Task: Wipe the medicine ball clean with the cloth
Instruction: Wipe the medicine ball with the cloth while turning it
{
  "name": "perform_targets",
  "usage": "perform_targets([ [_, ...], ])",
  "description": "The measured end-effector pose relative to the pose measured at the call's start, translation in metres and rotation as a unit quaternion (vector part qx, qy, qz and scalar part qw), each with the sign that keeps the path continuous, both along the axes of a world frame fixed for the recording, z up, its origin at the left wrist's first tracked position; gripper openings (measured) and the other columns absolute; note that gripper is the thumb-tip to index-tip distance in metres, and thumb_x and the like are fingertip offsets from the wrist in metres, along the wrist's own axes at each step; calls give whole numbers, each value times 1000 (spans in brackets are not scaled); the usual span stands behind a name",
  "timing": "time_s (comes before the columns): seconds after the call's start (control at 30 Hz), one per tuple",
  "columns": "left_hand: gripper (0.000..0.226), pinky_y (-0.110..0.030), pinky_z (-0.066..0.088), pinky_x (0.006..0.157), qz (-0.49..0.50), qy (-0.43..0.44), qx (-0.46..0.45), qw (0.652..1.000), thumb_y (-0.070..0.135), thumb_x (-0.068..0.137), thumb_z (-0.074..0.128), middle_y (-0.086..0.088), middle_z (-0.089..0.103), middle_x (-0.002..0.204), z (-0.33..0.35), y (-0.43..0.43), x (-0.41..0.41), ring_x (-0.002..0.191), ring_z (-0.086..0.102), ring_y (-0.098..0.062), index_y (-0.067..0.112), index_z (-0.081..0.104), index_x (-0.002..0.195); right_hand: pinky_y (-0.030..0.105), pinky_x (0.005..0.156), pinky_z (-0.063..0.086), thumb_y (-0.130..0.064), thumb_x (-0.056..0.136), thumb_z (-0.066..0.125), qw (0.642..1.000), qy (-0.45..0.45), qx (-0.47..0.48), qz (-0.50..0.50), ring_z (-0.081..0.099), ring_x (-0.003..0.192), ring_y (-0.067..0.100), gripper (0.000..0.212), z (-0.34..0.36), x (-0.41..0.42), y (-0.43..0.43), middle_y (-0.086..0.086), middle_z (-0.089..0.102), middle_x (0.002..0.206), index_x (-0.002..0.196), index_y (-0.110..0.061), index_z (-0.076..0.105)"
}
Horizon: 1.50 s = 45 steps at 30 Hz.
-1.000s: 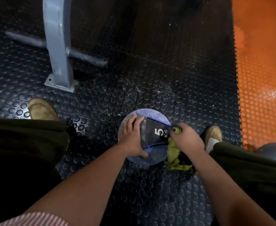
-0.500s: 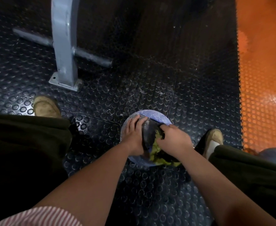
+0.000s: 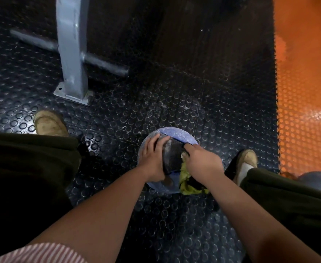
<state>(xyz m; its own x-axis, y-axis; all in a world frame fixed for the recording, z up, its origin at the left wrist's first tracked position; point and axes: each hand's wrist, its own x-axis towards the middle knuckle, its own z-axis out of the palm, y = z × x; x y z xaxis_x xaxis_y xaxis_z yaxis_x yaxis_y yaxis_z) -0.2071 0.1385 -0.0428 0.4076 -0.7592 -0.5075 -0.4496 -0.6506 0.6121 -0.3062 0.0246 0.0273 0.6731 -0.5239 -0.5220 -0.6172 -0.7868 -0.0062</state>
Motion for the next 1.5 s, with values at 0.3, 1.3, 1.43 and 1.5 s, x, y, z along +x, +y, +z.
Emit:
perform_targets([
  [0.3, 105, -37, -3, 118, -11, -29, -12, 999, 32, 83, 73, 0, -22, 158, -5, 3, -10, 146, -19, -27, 30, -6, 153, 34, 61, 42, -20, 101, 35, 999, 0, -16, 29, 61, 89, 29, 32, -6, 30, -4, 3, 57, 109, 132, -22, 37],
  [1.3, 125, -39, -6, 118, -10, -29, 10, 999, 32, 72, 83, -4, -22, 158, -1, 0, -13, 146, -20, -30, 26, -13, 152, 32, 62, 40, -16, 95, 36, 999, 33, 3, -7, 59, 89, 28, 35, 13, 36, 6, 4, 62, 113, 129, -20, 44],
  [1.43, 133, -43, -5, 119, -17, -32, 34, 999, 42, 66, 84, -7, -22, 158, 3, -2, -12, 146, -20, -32, 26, -17, 151, 35, 66, 42, -14, 97, 34, 999, 41, 4, -4, 58, 92, 29, 39, 12, 49, 1, 6, 60, 117, 134, -19, 40],
  [1.5, 124, -42, -3, 118, 4, -25, 0, 1000, 38, 70, 82, -6, -18, 158, 1, -1, -13, 147, -16, -31, 25, -10, 153, 34, 63, 41, -13, 96, 35, 1000, 25, 6, -12, 56, 85, 29, 40, 11, 40, 4, 6, 62, 111, 134, -20, 40],
])
